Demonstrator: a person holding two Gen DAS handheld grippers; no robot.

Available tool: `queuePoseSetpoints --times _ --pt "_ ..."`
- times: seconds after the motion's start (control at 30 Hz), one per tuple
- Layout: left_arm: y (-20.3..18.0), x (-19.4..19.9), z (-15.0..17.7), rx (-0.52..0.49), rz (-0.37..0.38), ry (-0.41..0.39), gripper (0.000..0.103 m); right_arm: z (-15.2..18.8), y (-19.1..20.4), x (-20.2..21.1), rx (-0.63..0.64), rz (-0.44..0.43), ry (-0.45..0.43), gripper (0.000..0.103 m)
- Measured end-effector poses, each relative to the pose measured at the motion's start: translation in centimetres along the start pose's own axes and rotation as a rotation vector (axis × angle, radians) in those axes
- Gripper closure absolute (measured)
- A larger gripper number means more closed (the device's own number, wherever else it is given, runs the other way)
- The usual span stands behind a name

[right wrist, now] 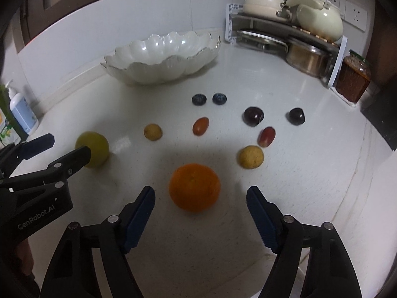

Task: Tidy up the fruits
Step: 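Grasp the green apple with the left gripper while the right gripper grasps the orange, then carry the green apple and orange with both grippers over the white bowl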

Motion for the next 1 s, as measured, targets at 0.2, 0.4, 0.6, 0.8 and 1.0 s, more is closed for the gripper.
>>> queuePoseSetpoints --times 0.2,0.4,0.6,0.8,1.0 --pt "-0.2 -1.1 -0.3 -0.001 0.024 0.008 0.031 0.0 0.1 -0.5 0.001 0.008 0.008 0.033" --pt "-0.4 -2.6 -0.2 -0.007 0.045 0.038 0.043 -0.2 0.6 -1.2 0.007 0.010 0.017 0.042" --pt "-0.4 -3.1 0.0 0.008 0.079 0.050 0.055 -0.1 0.8 -1.5 -0.008 0.011 0.032 0.054" --pt "-0.4 -3.0 0.1 -0.001 0.083 0.039 0.055 -0.1 0.8 -1.5 -0.011 0.014 0.024 0.056" --pt "-0.4 -2.4 -0.2 0.026 0.079 0.034 0.055 -0.1 0.6 -1.2 -0.014 -0.011 0.014 0.057"
Point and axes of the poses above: each gripper's, at about its wrist camera, not at the fingertips, and x roughly against the way its jaws point, y to its left, z to its underside, the point moved 5 cm from there along -x, roughly the way its jaws point
